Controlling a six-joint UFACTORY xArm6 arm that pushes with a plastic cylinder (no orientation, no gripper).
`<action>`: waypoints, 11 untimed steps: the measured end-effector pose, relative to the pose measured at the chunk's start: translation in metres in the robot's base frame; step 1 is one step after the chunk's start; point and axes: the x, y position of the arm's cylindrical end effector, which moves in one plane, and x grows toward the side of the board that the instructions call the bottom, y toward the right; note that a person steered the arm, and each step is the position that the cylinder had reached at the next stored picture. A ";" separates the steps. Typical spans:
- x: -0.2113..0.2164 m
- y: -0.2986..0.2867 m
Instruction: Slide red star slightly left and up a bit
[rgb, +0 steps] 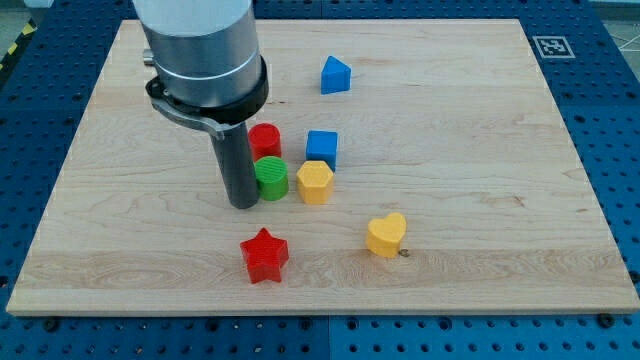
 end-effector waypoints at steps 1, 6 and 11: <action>0.000 -0.012; 0.111 -0.034; 0.110 0.045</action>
